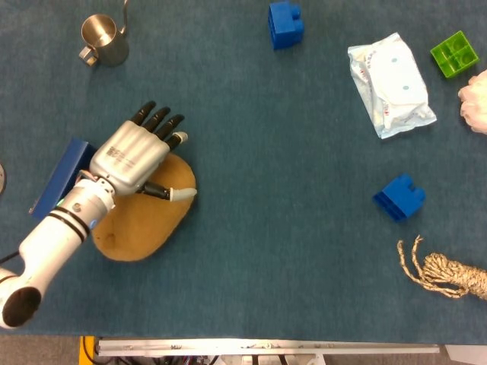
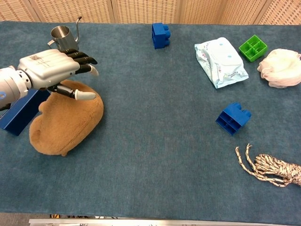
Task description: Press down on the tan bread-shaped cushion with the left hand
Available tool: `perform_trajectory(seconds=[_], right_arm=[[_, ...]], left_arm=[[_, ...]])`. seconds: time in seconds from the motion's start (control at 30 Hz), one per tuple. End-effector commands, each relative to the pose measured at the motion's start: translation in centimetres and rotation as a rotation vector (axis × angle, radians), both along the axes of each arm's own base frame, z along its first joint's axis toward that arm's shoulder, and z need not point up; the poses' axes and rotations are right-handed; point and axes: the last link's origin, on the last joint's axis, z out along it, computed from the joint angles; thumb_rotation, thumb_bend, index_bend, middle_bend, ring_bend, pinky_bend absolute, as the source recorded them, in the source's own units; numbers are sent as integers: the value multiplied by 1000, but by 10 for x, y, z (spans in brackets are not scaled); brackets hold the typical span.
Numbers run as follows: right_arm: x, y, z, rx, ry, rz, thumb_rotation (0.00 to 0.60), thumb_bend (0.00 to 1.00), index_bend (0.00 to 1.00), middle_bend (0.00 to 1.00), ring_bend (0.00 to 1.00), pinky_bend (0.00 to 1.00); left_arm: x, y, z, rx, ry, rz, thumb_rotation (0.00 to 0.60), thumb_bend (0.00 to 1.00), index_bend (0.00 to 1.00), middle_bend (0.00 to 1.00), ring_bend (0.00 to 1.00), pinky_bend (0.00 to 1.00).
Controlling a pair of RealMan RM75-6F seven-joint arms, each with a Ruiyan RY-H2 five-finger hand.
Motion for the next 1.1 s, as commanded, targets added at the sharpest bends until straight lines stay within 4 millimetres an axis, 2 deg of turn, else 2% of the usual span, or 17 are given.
perform_trajectory(seconds=[0.03,0.23,0.33,0.43,0.53,0.57,0.6,0.67,0.73,0.9,1.1], right_arm=[[-1,-1,0,8,4,-7,600,0,263,328,158,198],[-4,-4,-1,23,3,-11,600,0,263,329,157,198],[-4,-6,-4,38,-3,-7,600,0,263,328,158,198],[-6,-8,-8,57,-18,-4,600,1,263,328,158,198],[-8,-8,-11,73,-27,2,600,2,262,328,158,198],[-9,-8,-12,75,-29,5,600,4,263,328,158,203],[-9,-8,-13,77,-32,8,600,5,263,328,158,211],[-10,-7,-15,83,-36,18,600,6,263,328,158,222],[-10,-6,-17,93,-36,27,600,7,263,328,158,222],[-9,-5,-20,109,-33,40,600,10,263,333,158,222],[-8,-1,-23,127,-34,42,600,10,263,339,159,222]], left_arm=[[-4,-3,17,56,-74,34,0,15,180,86,40,0],[-26,-6,52,171,-174,131,14,15,180,84,42,0],[-40,-13,69,232,-213,177,79,15,180,82,47,0],[-55,-23,87,316,-281,211,182,16,180,82,51,0],[-72,-34,100,401,-347,242,382,17,180,82,55,0],[-76,-38,104,422,-363,244,479,17,180,82,57,0],[-81,-42,107,440,-375,247,539,16,180,82,58,0],[-93,-51,114,477,-391,255,586,16,180,82,58,0],[-102,-60,121,508,-405,264,591,15,180,83,58,0],[-119,-81,131,552,-417,288,524,15,180,88,60,0],[-135,-105,135,580,-401,338,507,15,180,89,60,0]])
